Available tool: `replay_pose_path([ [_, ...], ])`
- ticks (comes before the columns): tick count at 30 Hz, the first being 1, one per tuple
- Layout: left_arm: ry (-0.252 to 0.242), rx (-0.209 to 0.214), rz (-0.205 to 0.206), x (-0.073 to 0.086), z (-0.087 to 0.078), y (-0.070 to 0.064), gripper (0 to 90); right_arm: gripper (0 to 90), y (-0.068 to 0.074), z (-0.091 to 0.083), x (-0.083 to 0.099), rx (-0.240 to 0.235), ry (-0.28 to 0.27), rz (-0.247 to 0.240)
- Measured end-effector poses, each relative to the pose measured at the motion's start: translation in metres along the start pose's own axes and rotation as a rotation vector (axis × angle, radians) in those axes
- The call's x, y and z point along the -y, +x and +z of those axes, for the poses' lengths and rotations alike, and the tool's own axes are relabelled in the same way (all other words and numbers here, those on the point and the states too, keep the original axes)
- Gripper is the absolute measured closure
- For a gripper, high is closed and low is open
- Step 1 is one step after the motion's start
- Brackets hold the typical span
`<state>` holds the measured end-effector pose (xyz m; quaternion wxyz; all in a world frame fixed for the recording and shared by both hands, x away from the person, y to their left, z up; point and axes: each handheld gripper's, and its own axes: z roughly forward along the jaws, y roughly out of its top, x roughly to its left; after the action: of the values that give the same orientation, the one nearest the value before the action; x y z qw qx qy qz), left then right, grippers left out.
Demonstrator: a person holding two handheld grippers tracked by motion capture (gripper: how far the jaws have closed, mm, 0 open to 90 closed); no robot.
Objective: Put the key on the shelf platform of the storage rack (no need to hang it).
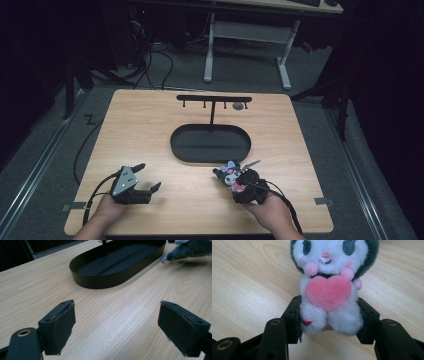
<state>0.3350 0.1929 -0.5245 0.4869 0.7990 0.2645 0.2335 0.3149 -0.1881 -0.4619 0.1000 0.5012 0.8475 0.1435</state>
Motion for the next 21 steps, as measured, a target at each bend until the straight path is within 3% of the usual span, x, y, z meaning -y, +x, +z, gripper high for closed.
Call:
replay_pose_path([
  [21, 0.000, 0.000, 0.000, 0.000, 0.000, 0.000, 15.4, 48.3, -0.011, -0.024, -0.017, 0.008, -0.083, 0.043],
])
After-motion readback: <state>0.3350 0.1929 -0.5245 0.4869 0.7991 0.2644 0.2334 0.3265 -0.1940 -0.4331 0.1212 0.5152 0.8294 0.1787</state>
